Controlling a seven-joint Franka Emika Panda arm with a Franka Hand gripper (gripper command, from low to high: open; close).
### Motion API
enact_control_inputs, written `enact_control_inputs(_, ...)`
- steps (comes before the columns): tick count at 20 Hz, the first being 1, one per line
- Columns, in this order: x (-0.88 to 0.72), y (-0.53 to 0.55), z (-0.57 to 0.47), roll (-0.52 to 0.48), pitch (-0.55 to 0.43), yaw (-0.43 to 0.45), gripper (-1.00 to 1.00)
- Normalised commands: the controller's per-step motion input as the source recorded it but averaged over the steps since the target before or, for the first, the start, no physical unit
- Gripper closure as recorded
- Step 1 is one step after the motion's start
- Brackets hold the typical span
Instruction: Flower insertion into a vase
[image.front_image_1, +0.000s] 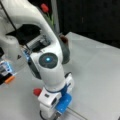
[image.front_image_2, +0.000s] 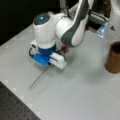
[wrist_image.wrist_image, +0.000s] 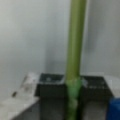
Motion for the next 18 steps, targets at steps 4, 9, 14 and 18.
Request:
enact_control_inputs(4,-0.26,0.16,0.25,-0.161,0.03,-0.003,1.0)
enact_control_inputs(9,-0.23,0.18,0.21,-0.183,0.005,-0.017,1.0)
enact_control_inputs(14,-0.27,0.2,0.39,-0.168,0.004,0.001,1.0)
enact_control_inputs(18,-0.23,0.06,0.38,-0.122,-0.019,0.012,1.0)
